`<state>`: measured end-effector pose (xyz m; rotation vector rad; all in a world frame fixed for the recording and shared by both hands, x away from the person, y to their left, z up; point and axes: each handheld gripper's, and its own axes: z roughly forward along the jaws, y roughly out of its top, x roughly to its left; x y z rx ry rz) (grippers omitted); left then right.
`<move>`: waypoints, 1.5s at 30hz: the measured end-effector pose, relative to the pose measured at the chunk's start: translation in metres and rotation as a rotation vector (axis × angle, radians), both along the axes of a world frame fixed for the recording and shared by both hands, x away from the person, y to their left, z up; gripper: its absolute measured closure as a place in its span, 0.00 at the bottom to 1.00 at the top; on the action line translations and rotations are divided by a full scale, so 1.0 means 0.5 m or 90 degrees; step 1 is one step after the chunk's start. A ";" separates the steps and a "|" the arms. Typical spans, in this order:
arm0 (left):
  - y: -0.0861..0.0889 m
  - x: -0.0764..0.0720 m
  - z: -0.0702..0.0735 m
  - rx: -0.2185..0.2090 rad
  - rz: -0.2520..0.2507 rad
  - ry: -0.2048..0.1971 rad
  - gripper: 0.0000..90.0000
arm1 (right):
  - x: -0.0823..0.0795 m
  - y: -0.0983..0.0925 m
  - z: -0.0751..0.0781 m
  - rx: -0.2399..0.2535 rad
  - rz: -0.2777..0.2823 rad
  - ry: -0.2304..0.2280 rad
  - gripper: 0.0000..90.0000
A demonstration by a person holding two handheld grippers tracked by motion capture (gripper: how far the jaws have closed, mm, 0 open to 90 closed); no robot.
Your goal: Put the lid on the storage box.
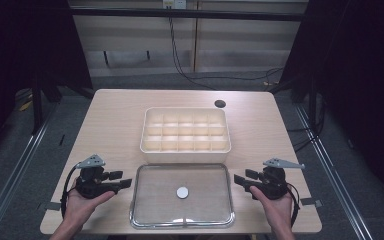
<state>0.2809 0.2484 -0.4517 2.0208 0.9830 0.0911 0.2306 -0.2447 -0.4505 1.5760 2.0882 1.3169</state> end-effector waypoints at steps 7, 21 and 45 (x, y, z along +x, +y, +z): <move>-0.008 0.011 -0.016 -0.009 0.005 0.006 0.54 | 0.044 0.025 -0.007 0.005 0.027 0.006 0.41; -0.022 0.011 -0.058 0.038 0.000 0.051 0.50 | 0.060 0.024 -0.053 -0.009 0.027 0.027 0.55; -0.050 0.010 -0.079 0.068 -0.030 0.073 0.56 | 0.064 0.041 -0.089 -0.078 0.032 0.039 0.59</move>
